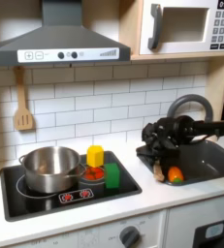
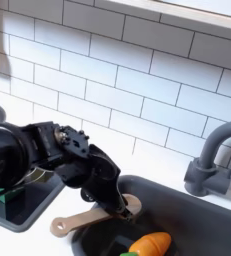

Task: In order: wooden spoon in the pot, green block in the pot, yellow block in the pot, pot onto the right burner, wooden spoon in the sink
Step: 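Put the wooden spoon in the pot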

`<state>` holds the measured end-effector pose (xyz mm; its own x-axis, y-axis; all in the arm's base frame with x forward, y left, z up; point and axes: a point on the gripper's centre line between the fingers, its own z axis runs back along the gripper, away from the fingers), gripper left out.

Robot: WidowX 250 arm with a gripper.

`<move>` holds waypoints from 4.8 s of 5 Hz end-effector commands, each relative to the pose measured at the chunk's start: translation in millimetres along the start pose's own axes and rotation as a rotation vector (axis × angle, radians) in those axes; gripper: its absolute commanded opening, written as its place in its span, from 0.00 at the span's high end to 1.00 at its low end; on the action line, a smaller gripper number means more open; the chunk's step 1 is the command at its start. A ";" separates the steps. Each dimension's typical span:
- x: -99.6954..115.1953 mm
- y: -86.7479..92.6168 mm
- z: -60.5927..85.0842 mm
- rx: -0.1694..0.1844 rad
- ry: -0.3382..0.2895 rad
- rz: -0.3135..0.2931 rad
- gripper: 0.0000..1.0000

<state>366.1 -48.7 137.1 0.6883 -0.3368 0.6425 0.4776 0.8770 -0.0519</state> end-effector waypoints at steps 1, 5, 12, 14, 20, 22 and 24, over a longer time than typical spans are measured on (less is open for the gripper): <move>2.4 -4.9 3.9 -0.015 -0.010 0.012 1.00; 43.3 -0.5 22.7 -0.022 -0.140 -0.028 1.00; 13.3 118.3 126.0 0.372 -0.262 0.488 1.00; -5.8 147.5 142.9 0.469 -0.261 0.622 1.00; -15.5 169.4 159.5 0.462 -0.448 1.228 1.00; -5.7 192.3 154.7 0.428 -0.492 1.290 1.00; -10.6 191.3 139.9 0.356 -0.564 1.471 1.00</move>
<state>372.3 174.3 226.2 0.0925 0.9153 0.3920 -0.5882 0.3679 -0.7202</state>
